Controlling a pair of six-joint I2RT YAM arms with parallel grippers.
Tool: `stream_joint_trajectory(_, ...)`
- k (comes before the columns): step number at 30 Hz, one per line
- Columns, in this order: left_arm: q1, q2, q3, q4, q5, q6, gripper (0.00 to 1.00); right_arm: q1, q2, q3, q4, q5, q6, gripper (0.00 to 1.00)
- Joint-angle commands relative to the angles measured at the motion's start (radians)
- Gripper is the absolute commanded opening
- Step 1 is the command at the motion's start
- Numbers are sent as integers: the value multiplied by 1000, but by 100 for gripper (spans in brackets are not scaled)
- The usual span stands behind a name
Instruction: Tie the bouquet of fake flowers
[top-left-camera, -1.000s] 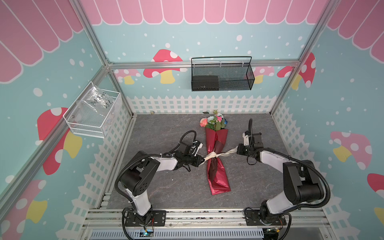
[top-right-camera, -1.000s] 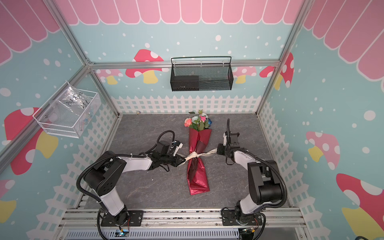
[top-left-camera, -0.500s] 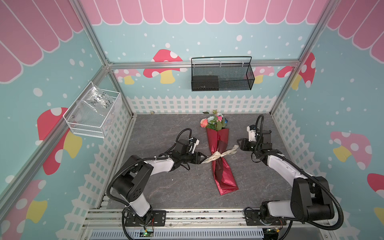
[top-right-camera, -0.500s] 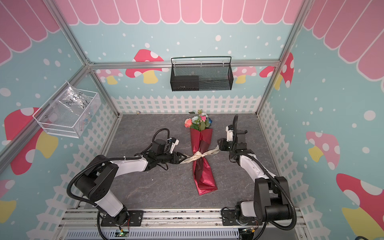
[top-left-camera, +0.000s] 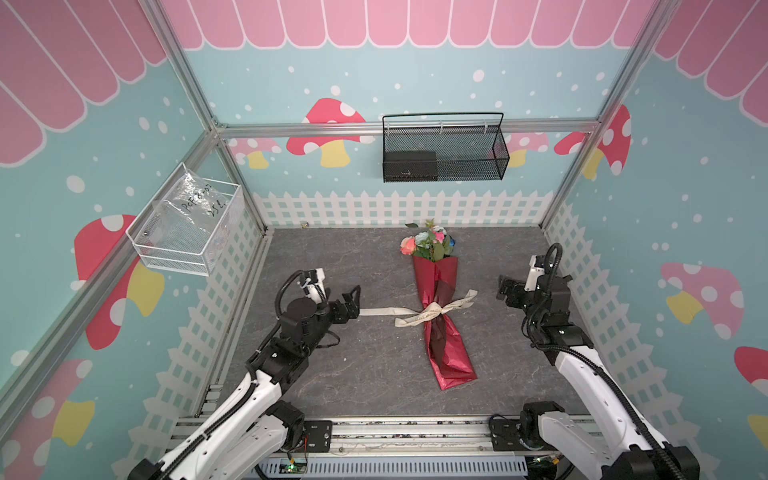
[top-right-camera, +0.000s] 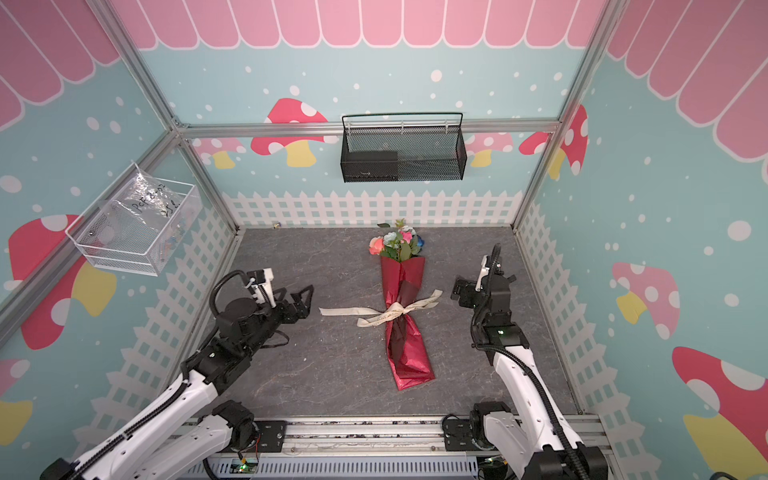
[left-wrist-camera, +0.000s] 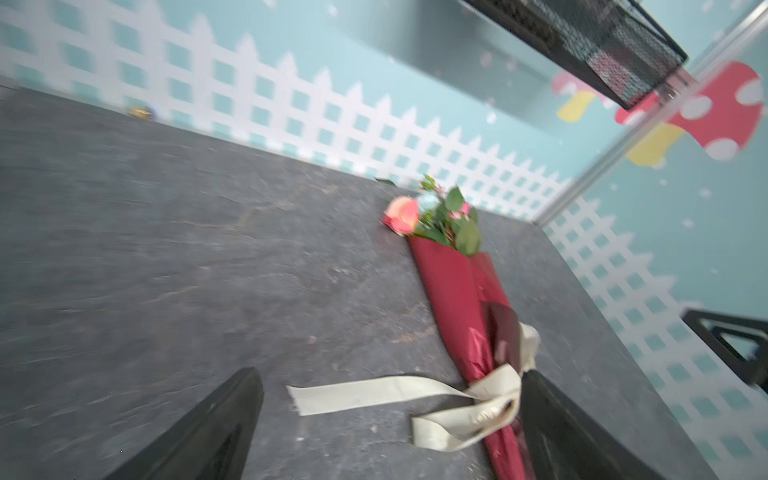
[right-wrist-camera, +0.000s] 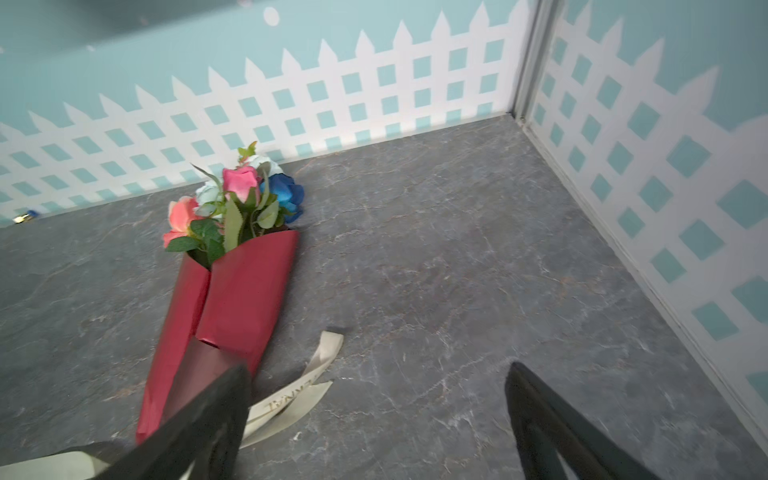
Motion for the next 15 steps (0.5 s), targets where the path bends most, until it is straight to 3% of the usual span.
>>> stream_joint_trajectory(1, 19, -115, -143, -28, -308, 47, 99, -3, -67, -115, 132, 133, -49, 100)
stream_joint_trajectory(4, 63, -177, -227, 45, -386, 68, 99, -3, -112, -218, 282, 156, -122, 100)
stream_joint_trajectory(7, 138, -146, -255, 175, -317, 157, 99, -2, -109, -299, 427, 175, -185, 100)
stream_joint_trajectory(11, 248, 35, -219, 289, -202, 252, 99, -3, -72, -386, 629, 202, -249, 100)
stream_joint_trajectory(15, 368, 287, -269, 582, -23, 287, 99, -3, -8, -440, 803, 231, -295, 100)
